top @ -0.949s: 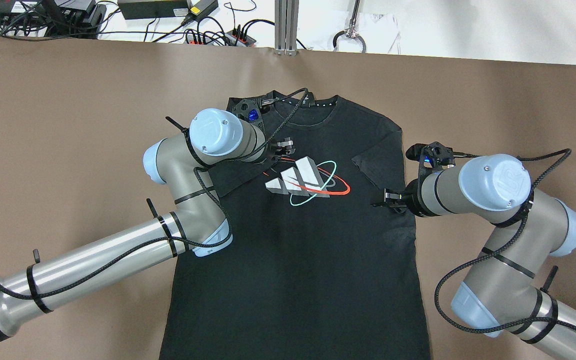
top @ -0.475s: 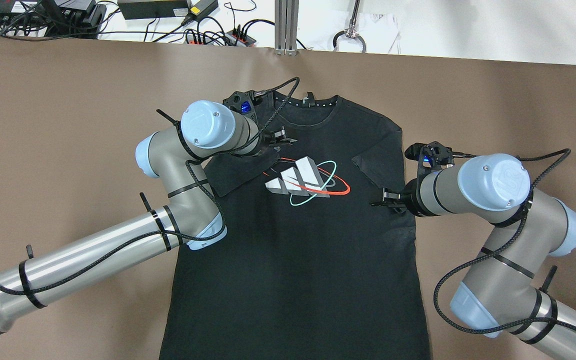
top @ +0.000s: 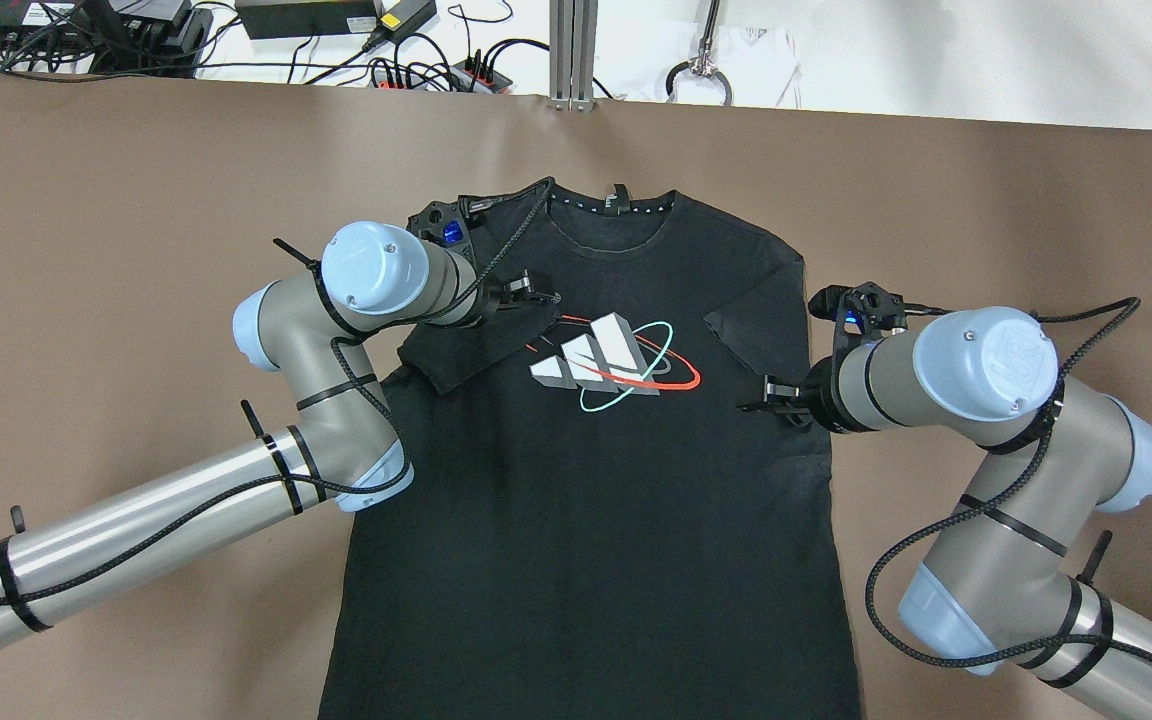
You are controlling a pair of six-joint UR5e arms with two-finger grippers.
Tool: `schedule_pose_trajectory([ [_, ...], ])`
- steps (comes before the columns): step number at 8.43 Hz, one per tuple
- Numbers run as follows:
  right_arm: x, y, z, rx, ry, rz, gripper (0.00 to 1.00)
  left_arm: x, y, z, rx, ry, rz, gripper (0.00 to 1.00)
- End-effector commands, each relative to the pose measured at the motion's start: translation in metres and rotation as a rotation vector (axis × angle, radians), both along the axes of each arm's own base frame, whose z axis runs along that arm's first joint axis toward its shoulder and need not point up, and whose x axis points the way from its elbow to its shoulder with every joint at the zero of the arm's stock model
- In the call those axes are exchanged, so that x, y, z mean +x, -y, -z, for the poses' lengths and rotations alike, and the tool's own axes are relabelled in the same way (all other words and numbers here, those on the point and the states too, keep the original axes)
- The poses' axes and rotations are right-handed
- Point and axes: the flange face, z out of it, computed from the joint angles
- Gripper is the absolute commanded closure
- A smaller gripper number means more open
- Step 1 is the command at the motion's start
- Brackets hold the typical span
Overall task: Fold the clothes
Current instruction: 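Fold the sleeve nearest the left gripper inward onto the shirt body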
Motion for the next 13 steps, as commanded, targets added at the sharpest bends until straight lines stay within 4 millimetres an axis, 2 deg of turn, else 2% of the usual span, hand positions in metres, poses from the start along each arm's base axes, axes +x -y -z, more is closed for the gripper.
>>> schedule_pose_trajectory([
  [1, 0.000, 0.000, -0.002, -0.003, -0.003, 0.000, 0.05, -0.027, -0.021, -0.049, -0.010, 0.019, -0.007, 0.00],
  [2, 0.000, 0.000, -0.005, -0.004, -0.007, 0.000, 0.05, -0.040, -0.032, -0.064, -0.011, 0.022, -0.003, 0.00],
  [4, -0.001, 0.001, -0.007, -0.006, -0.010, 0.000, 0.05, -0.051, -0.051, -0.086, -0.023, 0.031, -0.003, 0.00],
  [5, 0.000, 0.000, -0.005, -0.006, -0.008, 0.002, 0.05, -0.059, -0.062, -0.087, -0.019, 0.020, -0.007, 0.00],
  [7, 0.002, -0.002, -0.004, -0.004, -0.004, 0.001, 0.05, -0.083, -0.082, -0.067, -0.002, -0.017, -0.015, 0.00],
  [9, 0.007, -0.007, -0.003, -0.114, 0.040, -0.082, 0.05, -0.130, -0.130, -0.050, -0.022, -0.006, -0.028, 0.00],
  [10, 0.001, -0.031, -0.013, -0.171, 0.041, -0.124, 0.05, -0.138, -0.169, -0.041, -0.072, -0.039, -0.041, 0.00],
  [11, -0.011, -0.058, -0.018, -0.223, 0.048, -0.224, 0.05, -0.143, -0.183, -0.038, -0.118, -0.072, -0.033, 0.00],
  [12, -0.019, -0.085, -0.027, -0.279, 0.040, -0.280, 0.06, -0.143, -0.199, -0.044, -0.162, -0.084, -0.035, 0.00],
  [13, -0.019, -0.108, -0.033, -0.321, 0.040, -0.308, 0.07, -0.146, -0.203, -0.045, -0.168, -0.087, -0.023, 0.00],
])
